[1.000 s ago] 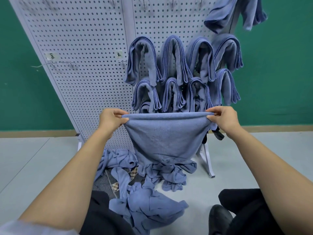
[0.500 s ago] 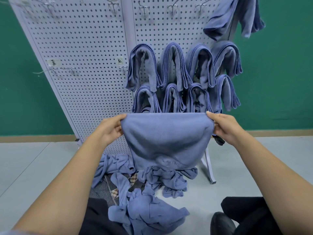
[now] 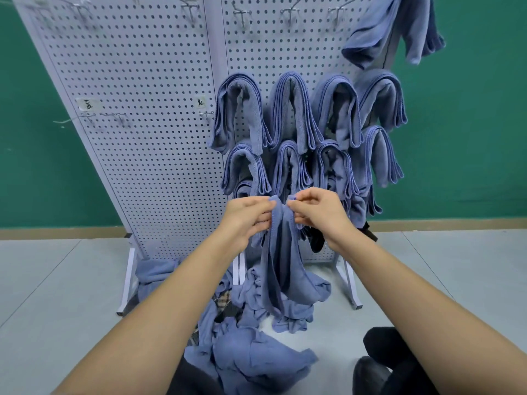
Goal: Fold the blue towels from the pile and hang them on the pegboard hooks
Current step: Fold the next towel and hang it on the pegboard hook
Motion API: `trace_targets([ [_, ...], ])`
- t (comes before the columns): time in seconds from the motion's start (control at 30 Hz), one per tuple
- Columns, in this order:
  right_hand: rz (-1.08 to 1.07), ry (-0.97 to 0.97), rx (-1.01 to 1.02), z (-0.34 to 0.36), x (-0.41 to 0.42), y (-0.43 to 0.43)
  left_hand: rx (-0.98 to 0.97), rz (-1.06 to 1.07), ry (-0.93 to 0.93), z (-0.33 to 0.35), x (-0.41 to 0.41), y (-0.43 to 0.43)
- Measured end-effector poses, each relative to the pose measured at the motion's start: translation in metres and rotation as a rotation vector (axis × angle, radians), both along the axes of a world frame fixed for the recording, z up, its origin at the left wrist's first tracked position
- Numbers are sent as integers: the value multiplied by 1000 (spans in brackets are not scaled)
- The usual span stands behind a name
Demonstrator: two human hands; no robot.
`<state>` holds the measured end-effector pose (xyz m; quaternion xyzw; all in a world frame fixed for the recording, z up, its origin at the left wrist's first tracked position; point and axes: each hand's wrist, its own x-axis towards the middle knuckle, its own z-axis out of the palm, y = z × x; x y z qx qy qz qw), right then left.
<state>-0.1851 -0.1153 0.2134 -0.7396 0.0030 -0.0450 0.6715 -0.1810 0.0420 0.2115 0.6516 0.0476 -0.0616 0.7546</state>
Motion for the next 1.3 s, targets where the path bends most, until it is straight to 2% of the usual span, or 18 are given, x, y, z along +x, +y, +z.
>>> trace_targets([
  [0.13, 52, -4, 4, -1, -8, 7, 36, -11, -37, 1, -3, -5],
  [0.23, 110, 29, 105, 3, -16, 7, 39, 10, -107, 5, -6, -5],
  [0.37, 129, 61, 216, 5, -23, 7, 191, 17, -172, 3, -7, -6],
  [0.47, 185, 67, 221, 5, -25, 2, 217, 24, -178, 3, -5, -7],
  [0.53, 186, 33, 165, 3, -22, -6, 206, 19, -182, 5, -3, -6],
  [0.6, 80, -28, -7, -2, -12, -17, 158, -16, -203, 8, -1, -2],
  [0.67, 11, -5, -202, -8, -1, -30, 29, -64, -214, 14, -1, 1],
  [0.7, 17, 41, -238, -12, 4, -35, -46, -92, -214, 17, -1, 3],
  [0.77, 81, 151, -205, -20, 9, -42, -130, -140, -214, 20, -1, 7],
  [0.83, 195, 211, -142, -24, 9, -42, -119, -154, -201, 17, 2, 12],
  [0.9, 230, 146, -77, -21, 7, -39, -76, -131, -163, 12, 5, 17],
  [1.03, 121, -30, 72, -3, 7, -38, -56, -46, -90, 10, 8, 21],
  [1.17, 84, -36, -70, 2, 5, -42, -3, -66, -89, 7, 6, 13],
  [1.3, 40, -116, -349, 6, 4, -51, 56, -110, -134, 4, 7, 2],
])
